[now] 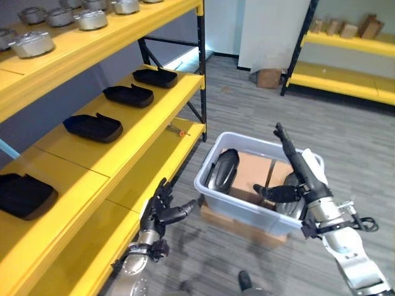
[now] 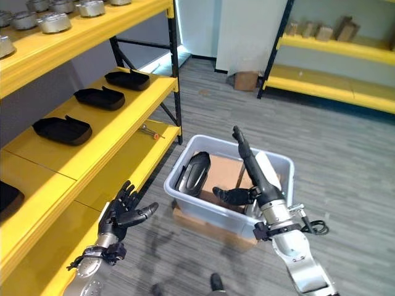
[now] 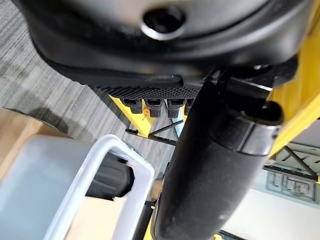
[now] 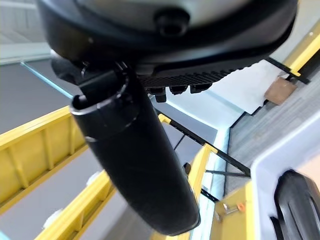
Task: Move parts from the plastic box to the shelf.
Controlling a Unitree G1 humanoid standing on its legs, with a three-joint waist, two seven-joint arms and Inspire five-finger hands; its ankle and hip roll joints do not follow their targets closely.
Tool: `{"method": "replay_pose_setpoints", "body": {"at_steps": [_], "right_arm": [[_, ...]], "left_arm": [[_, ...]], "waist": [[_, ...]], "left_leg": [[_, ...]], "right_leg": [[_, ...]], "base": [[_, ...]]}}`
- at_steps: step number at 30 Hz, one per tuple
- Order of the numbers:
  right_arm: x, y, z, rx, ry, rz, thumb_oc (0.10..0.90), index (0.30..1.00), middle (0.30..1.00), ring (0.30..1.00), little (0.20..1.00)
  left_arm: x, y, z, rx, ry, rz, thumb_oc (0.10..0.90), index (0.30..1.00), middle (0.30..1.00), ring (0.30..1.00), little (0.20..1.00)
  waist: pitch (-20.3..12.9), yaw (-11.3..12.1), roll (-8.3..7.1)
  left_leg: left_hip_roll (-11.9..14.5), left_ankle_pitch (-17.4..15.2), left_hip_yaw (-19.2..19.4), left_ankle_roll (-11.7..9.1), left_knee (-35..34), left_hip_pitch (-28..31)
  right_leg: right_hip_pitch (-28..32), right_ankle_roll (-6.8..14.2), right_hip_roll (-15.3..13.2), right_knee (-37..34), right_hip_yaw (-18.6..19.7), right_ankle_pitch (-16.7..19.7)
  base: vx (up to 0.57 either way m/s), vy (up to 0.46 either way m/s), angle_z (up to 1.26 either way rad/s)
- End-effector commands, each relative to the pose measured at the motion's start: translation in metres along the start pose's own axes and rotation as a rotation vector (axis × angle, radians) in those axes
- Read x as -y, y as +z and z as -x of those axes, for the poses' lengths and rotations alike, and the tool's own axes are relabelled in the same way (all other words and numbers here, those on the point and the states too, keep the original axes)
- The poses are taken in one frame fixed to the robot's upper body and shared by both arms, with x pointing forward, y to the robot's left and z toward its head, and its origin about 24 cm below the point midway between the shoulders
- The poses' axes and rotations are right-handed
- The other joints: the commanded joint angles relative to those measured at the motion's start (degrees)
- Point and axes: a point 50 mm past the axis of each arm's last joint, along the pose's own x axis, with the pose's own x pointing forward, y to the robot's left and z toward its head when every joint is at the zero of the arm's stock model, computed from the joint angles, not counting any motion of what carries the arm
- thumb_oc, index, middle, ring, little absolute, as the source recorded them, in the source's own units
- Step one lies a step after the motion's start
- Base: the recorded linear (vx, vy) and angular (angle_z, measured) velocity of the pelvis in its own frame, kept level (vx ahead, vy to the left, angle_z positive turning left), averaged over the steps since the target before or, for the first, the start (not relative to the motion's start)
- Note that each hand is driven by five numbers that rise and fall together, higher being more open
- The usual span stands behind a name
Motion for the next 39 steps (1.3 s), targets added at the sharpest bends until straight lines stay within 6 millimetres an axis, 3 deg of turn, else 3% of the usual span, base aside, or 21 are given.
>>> {"method": "replay_pose_setpoints", "body": {"at_steps": [1, 3, 10, 18, 22, 23, 25, 27, 30, 32, 33, 35, 39], "right_arm": [[0.025, 0.042, -0.024, 0.266, -0.11, 0.008, 0.9, 1.0, 1.0, 1.0, 1.0], [0.024, 0.043, -0.024, 0.273, -0.109, -0.001, 0.9, 1.0, 1.0, 1.0, 1.0], [0.022, 0.036, -0.016, 0.226, -0.099, -0.026, 0.9, 1.0, 1.0, 1.0, 1.0], [0.015, 0.037, -0.018, 0.23, -0.055, -0.023, 0.9, 1.0, 1.0, 1.0, 1.0], [0.009, 0.053, -0.032, 0.309, -0.024, -0.005, 0.9, 1.0, 1.0, 1.0, 1.0], [0.007, 0.058, -0.038, 0.339, -0.013, 0.003, 0.9, 1.0, 1.0, 1.0, 1.0], [0.001, 0.068, -0.046, 0.386, 0.008, 0.001, 0.9, 1.0, 1.0, 1.0, 1.0], [-0.003, 0.082, -0.057, 0.451, 0.037, 0.011, 0.9, 1.0, 1.0, 1.0, 1.0], [-0.002, 0.093, -0.066, 0.498, 0.029, 0.047, 0.9, 1.0, 1.0, 1.0, 1.0], [-0.002, 0.097, -0.069, 0.514, 0.032, 0.072, 0.9, 1.0, 1.0, 1.0, 1.0], [0.003, 0.096, -0.069, 0.507, 0.022, 0.107, 0.9, 1.0, 1.0, 1.0, 1.0], [0.002, 0.096, -0.07, 0.504, 0.021, 0.112, 0.9, 1.0, 1.0, 1.0, 1.0], [0.015, 0.102, -0.077, 0.525, -0.009, 0.181, 0.9, 1.0, 1.0, 1.0, 1.0]], "left_arm": [[0.009, 0.046, -0.012, 0.227, -0.08, -0.037, 0.9, 1.0, 1.0, 1.0, 1.0], [0.008, 0.047, -0.011, 0.231, -0.072, -0.038, 0.9, 1.0, 1.0, 1.0, 1.0], [0.004, 0.048, -0.009, 0.238, -0.065, -0.044, 0.9, 1.0, 1.0, 1.0, 1.0], [-0.004, 0.053, -0.007, 0.249, -0.035, -0.063, 0.9, 1.0, 1.0, 1.0, 1.0], [-0.001, 0.061, -0.013, 0.273, -0.05, -0.075, 0.9, 1.0, 1.0, 1.0, 1.0], [-0.001, 0.063, -0.015, 0.278, -0.048, -0.085, 0.9, 1.0, 1.0, 1.0, 1.0], [0.0, 0.066, -0.016, 0.291, -0.049, -0.092, 0.9, 1.0, 1.0, 1.0, 1.0], [0.0, 0.07, -0.017, 0.309, -0.05, -0.087, 0.9, 1.0, 1.0, 1.0, 1.0], [0.002, 0.074, -0.019, 0.324, -0.051, -0.069, 0.9, 1.0, 1.0, 1.0, 1.0], [0.005, 0.074, -0.02, 0.327, -0.058, -0.072, 0.9, 1.0, 1.0, 1.0, 1.0], [0.007, 0.075, -0.02, 0.329, -0.064, -0.068, 0.9, 1.0, 1.0, 1.0, 1.0], [0.009, 0.073, -0.021, 0.323, -0.072, -0.072, 0.9, 1.0, 1.0, 1.0, 1.0], [0.013, 0.071, -0.021, 0.315, -0.078, -0.039, 0.9, 1.0, 1.0, 1.0, 1.0]], "waist": [[-1.3, 0.3, -1.68], [-1.1, 0.4, -1.38], [-2.4, -0.3, -1.54], [-2.0, -0.3, -2.19], [0.1, 0.6, -2.44], [1.3, 0.7, -2.33], [2.8, 0.8, -2.35], [4.9, 0.8, -2.58], [7.2, 1.0, -2.47], [8.2, 0.5, -2.49], [8.7, 0.7, -3.67], [9.0, 0.7, -4.1], [8.9, 1.3, -3.74]], "left_leg": [[-1.8, 7.9, 0.8, 0.2, -4.6, -3.0], [-2.3, 8.3, -1.1, 0.3, -5.9, -3.2], [-1.4, 7.7, 2.7, 0.9, -8.7, -0.5], [-2.1, 4.3, 7.6, 3.0, -7.5, -1.1], [-2.5, 1.7, 8.5, 4.6, -4.3, -3.8], [-2.7, 0.5, 8.7, 5.3, -3.4, -3.8], [-2.7, 0.2, 10.0, 5.4, -3.7, -3.5], [-2.7, -0.1, 11.5, 5.0, -4.7, -2.6], [-1.1, -1.0, 11.8, 4.0, -4.4, -2.4], [-0.7, -1.9, 11.2, 3.6, -4.1, -1.7], [-0.9, -2.6, 10.7, 2.7, -3.2, -1.1], [-1.2, -2.8, 10.5, 2.5, -3.0, -0.9], [0.8, -1.5, 8.4, 0.5, -3.3, -2.7]], "right_leg": [[8.7, -6.1, 7.9, -10.3, -3.5, 1.2], [8.5, -5.6, 8.8, -9.9, -1.1, 1.1], [9.0, -4.6, 7.8, -12.2, 0.9, 1.7], [7.1, -2.2, 5.7, -12.6, 4.4, 2.4], [1.8, -0.8, 5.1, -5.9, 5.0, 1.6], [-0.5, 0.3, 5.1, -1.3, 4.2, 0.8], [-4.8, 2.2, 4.0, 1.6, 2.2, 4.6], [-8.9, 2.7, 1.6, -1.1, 0.0, 8.9], [-12.6, 1.8, -2.6, -6.3, -5.2, 11.6], [-13.3, 1.8, -3.7, -9.0, -7.2, 12.5], [-12.0, 1.8, -4.8, -9.8, -10.4, 12.5], [-11.5, 1.5, -5.1, -10.3, -12.0, 13.2], [-11.4, 0.3, -4.6, -8.9, -15.2, 12.5]], "base": [[0.07, 0.034, 0.07], [0.11, 0.071, 0.05], [0.1, 0.089, -0.32], [0.07, 0.122, -0.32], [0.0, 0.101, -0.32], [-0.01, 0.078, -0.35], [0.01, 0.051, -0.44], [0.02, -0.027, -0.54], [0.08, -0.103, -0.42], [0.15, -0.126, -0.06], [0.18, -0.164, 0.06], [0.1, -0.136, 0.47], [0.08, -0.234, 0.63]]}}
